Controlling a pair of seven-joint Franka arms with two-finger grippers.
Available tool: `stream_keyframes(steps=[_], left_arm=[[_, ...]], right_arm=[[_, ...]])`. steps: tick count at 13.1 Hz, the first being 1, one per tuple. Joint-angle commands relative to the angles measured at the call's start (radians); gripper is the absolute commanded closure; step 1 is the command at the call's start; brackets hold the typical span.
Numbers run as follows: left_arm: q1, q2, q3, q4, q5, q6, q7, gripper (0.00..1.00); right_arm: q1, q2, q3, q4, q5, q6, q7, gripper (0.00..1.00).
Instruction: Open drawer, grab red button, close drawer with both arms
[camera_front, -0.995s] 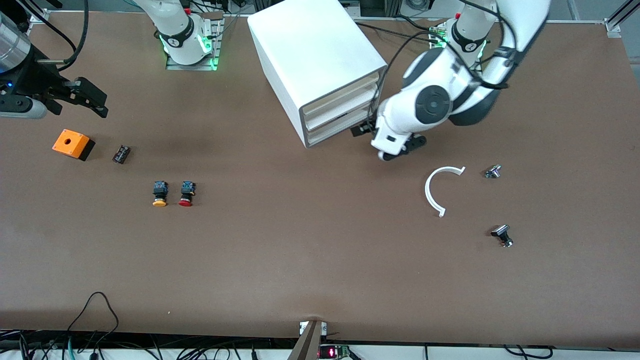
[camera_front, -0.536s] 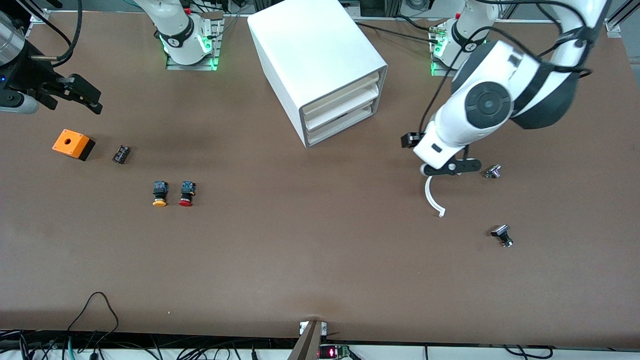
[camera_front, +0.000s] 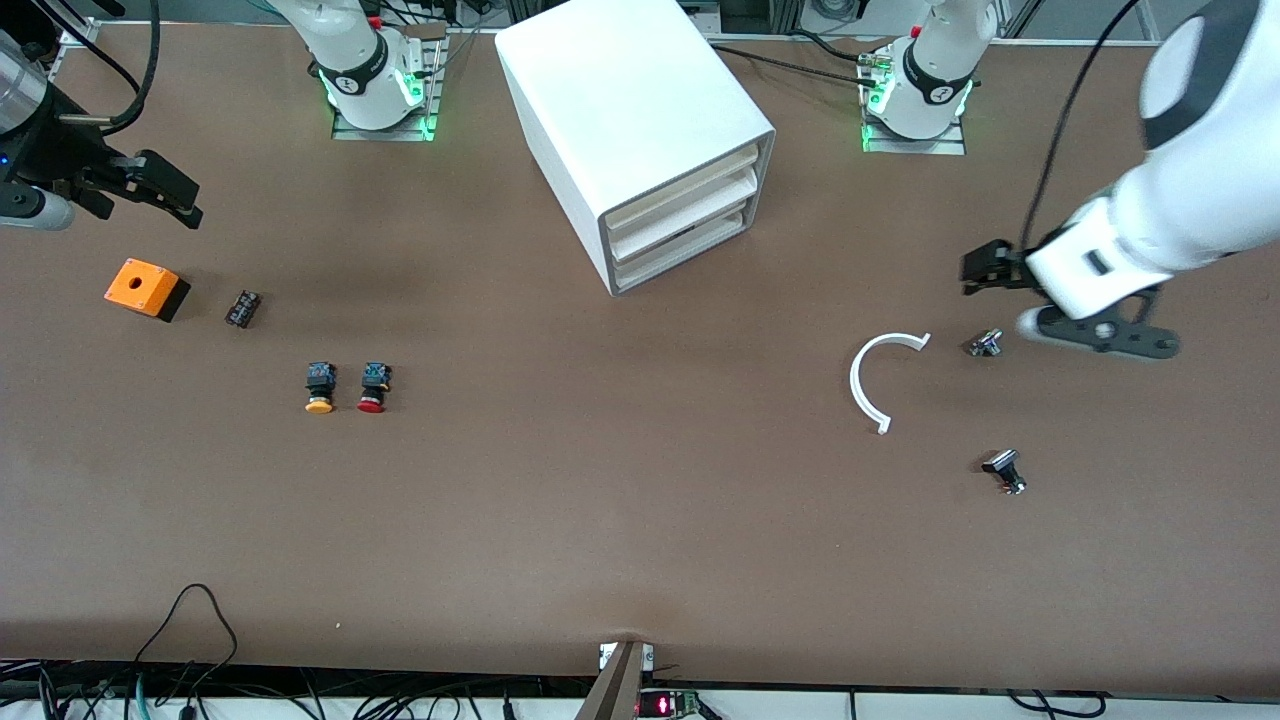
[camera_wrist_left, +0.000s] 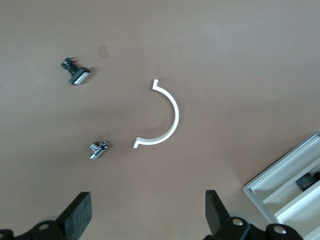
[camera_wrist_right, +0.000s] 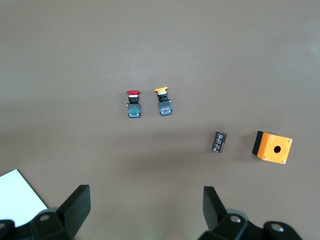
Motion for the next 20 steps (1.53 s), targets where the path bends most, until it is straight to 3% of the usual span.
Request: stream_keyframes(steps=[1,3,5,6,10,20], left_arm=[[-0.265,-0.095,0.327,-0.038,-0.042,0.006,0.075,0.00],[-0.331,-0.136,0.449,-0.090,-0.049,0.034,0.066,0.00],[-0.333,-0.245,0.475,-0.235,-0.048,0.220,-0.017,0.00],[-0.333,-0.254,0.474,-0.263,-0.043,0.239,-0.058,0.00],[-0.318,-0.267,0.474,-0.259,-0.043,0.135,0.003,0.00],[-0.321,-0.247,0.459,-0.216,-0.049,0.087,-0.005,0.00]], right_arm=[[-0.015,-0.032,0.003,-0.029,0.020,0.005,-0.011,0.00],[-0.015,-0.038,0.003,-0.030,0.020,0.005,-0.013,0.00],[-0.015,-0.038,0.003,-0.029,0.020,0.006,-0.022,0.00],[-0.015,-0.038,-0.003,-0.029,0.020,0.006,-0.023,0.00],[-0.015,-0.027,-0.032,-0.016,0.019,-0.005,-0.129,0.00],[-0.014,-0.024,-0.034,0.010,0.019,-0.009,-0.144,0.00]])
